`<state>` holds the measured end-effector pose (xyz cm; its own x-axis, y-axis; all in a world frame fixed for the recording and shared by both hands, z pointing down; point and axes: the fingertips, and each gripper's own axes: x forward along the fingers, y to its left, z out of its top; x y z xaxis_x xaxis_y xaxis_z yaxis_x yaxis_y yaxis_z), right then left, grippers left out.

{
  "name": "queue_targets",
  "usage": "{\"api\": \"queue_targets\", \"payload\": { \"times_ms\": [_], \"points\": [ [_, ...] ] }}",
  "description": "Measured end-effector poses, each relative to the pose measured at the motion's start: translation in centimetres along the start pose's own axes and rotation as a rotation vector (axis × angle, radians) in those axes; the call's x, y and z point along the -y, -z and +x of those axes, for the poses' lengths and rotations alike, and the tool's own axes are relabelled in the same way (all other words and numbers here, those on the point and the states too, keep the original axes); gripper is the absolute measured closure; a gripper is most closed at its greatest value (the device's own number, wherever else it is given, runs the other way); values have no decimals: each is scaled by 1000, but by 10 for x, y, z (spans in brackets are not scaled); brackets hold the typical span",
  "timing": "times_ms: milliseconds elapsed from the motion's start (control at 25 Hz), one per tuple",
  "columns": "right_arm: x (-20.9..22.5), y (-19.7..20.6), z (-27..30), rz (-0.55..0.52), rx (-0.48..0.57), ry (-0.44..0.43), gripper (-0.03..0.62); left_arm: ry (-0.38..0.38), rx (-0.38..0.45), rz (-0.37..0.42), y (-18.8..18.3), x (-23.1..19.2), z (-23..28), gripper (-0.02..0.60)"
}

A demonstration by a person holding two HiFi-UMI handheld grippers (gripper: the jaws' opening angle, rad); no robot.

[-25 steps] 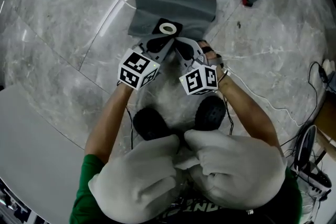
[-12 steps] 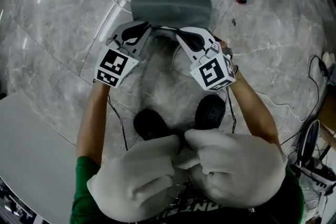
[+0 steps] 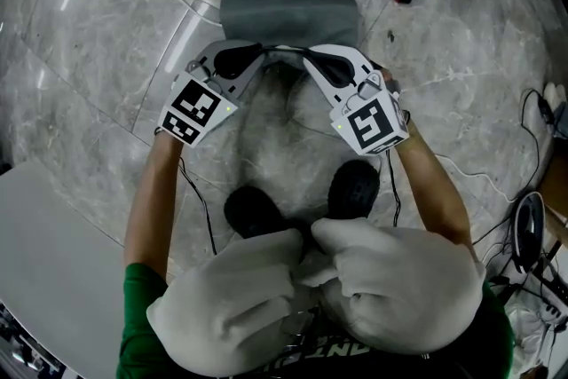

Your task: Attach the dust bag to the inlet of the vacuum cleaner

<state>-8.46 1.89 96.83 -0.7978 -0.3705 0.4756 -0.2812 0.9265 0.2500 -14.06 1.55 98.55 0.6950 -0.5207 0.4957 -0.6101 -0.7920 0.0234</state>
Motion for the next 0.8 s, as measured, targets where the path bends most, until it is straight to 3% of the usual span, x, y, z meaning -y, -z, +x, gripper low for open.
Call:
{"api": "queue_targets", "payload": {
  "times_ms": [400,800],
  "points": [
    [40,-15,-24,46,52,50,574,96,53,52,-43,5,13,571],
    [98,-58,-66,199,169,48,574,194,139,148,-138,-7,10,569]
  ]
}}
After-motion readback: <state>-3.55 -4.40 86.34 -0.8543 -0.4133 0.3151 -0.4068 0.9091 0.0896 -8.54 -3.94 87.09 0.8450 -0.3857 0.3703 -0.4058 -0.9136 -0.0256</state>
